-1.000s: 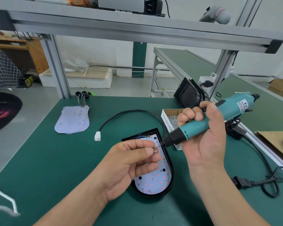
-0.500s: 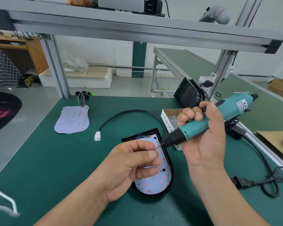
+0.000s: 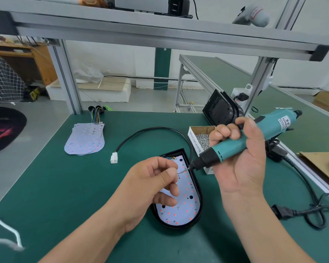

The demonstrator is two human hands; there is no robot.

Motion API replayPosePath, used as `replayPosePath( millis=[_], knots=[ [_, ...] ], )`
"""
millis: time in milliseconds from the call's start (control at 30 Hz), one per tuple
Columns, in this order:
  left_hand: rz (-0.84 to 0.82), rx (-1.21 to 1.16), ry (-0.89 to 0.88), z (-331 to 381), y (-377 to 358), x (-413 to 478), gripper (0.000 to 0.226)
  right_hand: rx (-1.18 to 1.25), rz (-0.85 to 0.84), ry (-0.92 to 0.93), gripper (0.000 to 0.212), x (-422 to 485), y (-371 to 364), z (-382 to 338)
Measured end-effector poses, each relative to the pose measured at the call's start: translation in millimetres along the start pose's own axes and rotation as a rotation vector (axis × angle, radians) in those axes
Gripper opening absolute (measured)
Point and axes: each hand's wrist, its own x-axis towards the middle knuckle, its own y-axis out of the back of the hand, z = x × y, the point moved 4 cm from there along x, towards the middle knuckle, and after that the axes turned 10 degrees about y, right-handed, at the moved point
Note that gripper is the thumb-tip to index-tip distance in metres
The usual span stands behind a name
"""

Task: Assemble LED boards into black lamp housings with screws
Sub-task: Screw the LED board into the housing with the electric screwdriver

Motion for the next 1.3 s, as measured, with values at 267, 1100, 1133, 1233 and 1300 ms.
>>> replayPosePath(
  millis=[267,1100,1133,1233,1300],
  knots=[
    [0.021,0.055,-0.017,0,3,1,0.017,-0.006,0.013,-0.013,0.013,-1,0,0],
    [-0.029,-0.254,0.099,1,-7,-2,0.016,-0.006,-0.015,-0.004,0.017,0,-1,-1],
    [-0.029,-0.259,0.097,1,-7,-2,0.016,-0.005,-0.014,-0.004,0.017,0,-1,-1],
    [-0.021,-0.268,0.101,1,-7,-2,0.015,0.001,-0.011,-0.001,0.017,0,-1,-2],
    [-0.017,-0.276,0.103,0,-7,-2,0.015,0.003,-0.006,0.002,0.017,0,-1,-2]
  ],
)
